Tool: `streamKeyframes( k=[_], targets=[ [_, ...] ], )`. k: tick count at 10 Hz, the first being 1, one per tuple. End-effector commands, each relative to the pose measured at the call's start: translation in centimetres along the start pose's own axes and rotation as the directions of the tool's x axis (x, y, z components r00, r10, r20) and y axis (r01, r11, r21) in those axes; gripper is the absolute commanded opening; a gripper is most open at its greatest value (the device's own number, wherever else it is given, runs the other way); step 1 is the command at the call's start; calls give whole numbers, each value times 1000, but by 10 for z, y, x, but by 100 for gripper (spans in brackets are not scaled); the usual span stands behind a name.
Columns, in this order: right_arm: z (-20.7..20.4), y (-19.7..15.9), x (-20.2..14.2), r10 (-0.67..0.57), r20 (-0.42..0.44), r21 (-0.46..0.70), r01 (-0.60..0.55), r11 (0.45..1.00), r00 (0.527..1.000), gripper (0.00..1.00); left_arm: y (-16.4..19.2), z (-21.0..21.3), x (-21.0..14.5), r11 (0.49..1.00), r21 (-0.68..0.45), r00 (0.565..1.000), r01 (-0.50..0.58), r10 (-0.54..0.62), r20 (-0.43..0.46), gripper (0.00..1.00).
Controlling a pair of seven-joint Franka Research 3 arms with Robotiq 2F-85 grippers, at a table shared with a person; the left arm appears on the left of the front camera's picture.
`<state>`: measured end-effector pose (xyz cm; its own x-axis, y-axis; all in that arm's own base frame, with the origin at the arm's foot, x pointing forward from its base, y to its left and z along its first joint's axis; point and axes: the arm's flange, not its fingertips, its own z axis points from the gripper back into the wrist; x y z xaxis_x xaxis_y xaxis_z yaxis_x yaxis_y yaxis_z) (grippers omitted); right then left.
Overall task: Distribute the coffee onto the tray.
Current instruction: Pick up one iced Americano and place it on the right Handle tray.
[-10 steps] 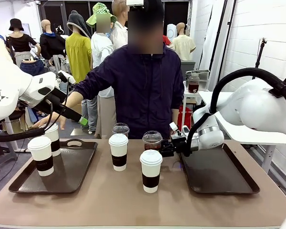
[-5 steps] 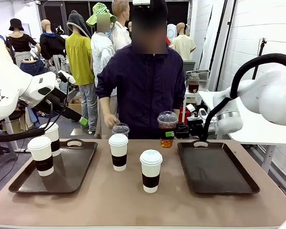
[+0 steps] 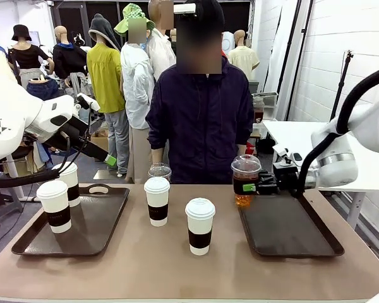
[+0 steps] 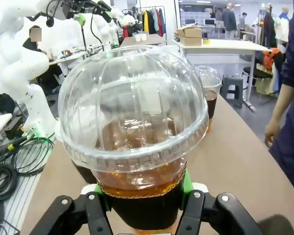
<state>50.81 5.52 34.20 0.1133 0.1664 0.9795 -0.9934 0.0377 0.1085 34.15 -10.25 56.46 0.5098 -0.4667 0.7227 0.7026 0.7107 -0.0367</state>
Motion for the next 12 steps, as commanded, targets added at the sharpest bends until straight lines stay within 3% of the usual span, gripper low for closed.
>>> streamKeyframes(
  k=[1,2,7,12],
  targets=[
    [6,15,3,25,15,-7,-25,1000,1000,60,2,0,-1,1000,-8,1000,-3,3,2,100],
    [3,15,2,34,-16,-28,-34,999,999,60,2,0,-1,1000,-8,1000,-3,3,2,100],
    [6,7,-3,2,-3,-8,-2,1000,1000,60,2,0,-1,1000,-8,1000,-3,3,2,100],
    [39,35,-31,27,-2,1,-27,1000,1000,60,2,0,-1,1000,-8,1000,-3,3,2,100]
  ],
)
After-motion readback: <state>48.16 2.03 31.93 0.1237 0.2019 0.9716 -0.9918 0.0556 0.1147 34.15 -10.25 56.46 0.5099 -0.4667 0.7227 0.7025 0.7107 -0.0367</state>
